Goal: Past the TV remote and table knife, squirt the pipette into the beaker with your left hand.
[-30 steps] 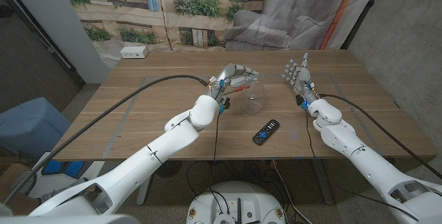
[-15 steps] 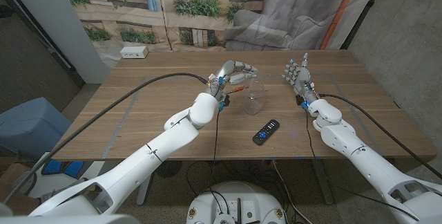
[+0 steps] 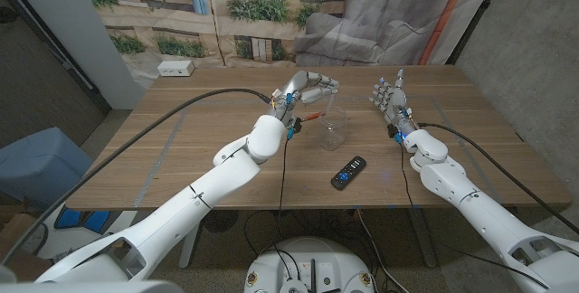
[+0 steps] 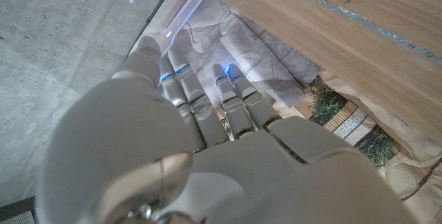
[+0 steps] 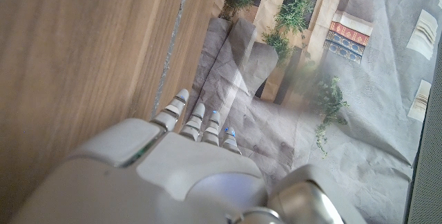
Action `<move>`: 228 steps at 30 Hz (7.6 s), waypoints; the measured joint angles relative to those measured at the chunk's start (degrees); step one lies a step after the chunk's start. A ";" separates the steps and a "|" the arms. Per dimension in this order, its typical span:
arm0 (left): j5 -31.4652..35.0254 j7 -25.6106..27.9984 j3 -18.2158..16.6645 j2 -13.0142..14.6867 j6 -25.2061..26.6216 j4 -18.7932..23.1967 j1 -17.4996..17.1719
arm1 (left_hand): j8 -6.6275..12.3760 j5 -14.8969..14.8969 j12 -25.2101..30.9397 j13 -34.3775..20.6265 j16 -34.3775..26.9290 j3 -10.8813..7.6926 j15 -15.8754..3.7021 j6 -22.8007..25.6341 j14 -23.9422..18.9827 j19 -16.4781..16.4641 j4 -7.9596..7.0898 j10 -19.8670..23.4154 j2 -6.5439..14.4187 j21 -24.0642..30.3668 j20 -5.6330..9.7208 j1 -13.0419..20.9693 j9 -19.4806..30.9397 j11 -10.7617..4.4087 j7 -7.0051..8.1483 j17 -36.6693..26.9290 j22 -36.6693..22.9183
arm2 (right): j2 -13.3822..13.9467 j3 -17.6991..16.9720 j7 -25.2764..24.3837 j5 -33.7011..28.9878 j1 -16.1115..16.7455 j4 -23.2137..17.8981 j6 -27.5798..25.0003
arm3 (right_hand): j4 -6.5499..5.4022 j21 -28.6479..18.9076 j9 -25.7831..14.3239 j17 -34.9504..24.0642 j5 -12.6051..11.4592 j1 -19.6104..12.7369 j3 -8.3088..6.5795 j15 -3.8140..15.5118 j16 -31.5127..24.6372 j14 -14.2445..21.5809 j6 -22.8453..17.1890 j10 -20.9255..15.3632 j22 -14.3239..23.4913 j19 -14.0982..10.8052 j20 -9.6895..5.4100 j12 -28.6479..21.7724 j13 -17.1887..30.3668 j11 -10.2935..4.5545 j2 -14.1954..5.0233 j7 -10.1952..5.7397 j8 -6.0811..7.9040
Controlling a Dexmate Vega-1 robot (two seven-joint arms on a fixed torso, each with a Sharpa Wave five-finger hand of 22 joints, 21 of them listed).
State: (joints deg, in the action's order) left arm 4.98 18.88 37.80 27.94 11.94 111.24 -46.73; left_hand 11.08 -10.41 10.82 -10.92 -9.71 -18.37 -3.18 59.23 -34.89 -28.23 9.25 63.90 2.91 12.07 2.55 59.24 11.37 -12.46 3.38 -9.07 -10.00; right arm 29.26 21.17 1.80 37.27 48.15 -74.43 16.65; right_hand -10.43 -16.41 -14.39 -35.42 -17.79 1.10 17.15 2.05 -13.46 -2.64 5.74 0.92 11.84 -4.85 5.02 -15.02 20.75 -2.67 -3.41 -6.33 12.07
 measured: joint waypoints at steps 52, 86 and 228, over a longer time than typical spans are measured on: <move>-2.41 -1.01 -8.47 7.57 1.98 10.38 -2.52 | 0.00 0.00 0.00 0.00 0.00 -0.41 -0.21 -1.14 0.21 0.31 0.06 -1.21 0.98 -0.25 0.29 -0.98 -0.03 0.59 -0.53 -0.02 0.00 | 0.00 -0.01 -0.01 0.02 -0.01 -0.02 0.01 | 0.00 0.00 0.00 0.00 0.00 0.00 0.00 0.00 0.00 0.00 0.00 0.00 0.00 0.00 0.00 0.00 0.00 0.00 0.00 0.00 0.00; -4.83 -0.07 -10.84 8.38 -8.98 0.94 -4.45 | 0.00 0.00 0.00 0.00 0.00 -0.65 0.09 -1.32 1.12 0.30 0.31 -1.54 1.21 -0.25 0.29 -1.21 -0.04 0.49 -0.30 -0.03 0.00 | 0.00 0.01 -0.04 0.00 -0.01 -0.05 -0.03 | 0.00 0.00 0.00 0.00 0.00 0.00 0.00 0.00 0.00 0.00 0.00 0.00 0.00 0.00 0.00 0.00 0.00 0.00 0.00 0.00 0.00; 3.21 5.87 -6.97 3.39 -24.90 -18.13 -5.76 | 2.07 0.23 1.72 0.38 -0.71 -3.74 -0.60 5.50 -4.72 -0.43 0.87 5.80 2.62 0.01 0.20 1.48 -0.31 1.40 0.28 -0.42 0.00 | 0.01 -0.01 -0.01 0.02 -0.01 -0.06 -0.03 | 0.00 0.00 0.00 0.00 0.00 0.00 0.00 0.00 0.00 0.00 0.00 0.00 0.00 0.00 0.00 0.00 -0.01 0.00 0.00 0.00 0.00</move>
State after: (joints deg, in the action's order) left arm 8.19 24.75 30.83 31.33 -12.96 93.11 -52.49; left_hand 13.16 -10.18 12.54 -10.54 -10.42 -22.11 -3.78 64.73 -39.62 -28.66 10.12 69.70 5.53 12.08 2.75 60.72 11.05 -11.06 3.66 -9.48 -9.99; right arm 29.28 21.16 1.78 37.28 48.14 -74.49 16.62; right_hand -10.43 -16.41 -14.39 -35.42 -17.80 1.10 17.15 2.05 -13.45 -2.64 5.74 0.91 11.84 -4.85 5.02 -15.02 20.73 -2.67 -3.41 -6.34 12.07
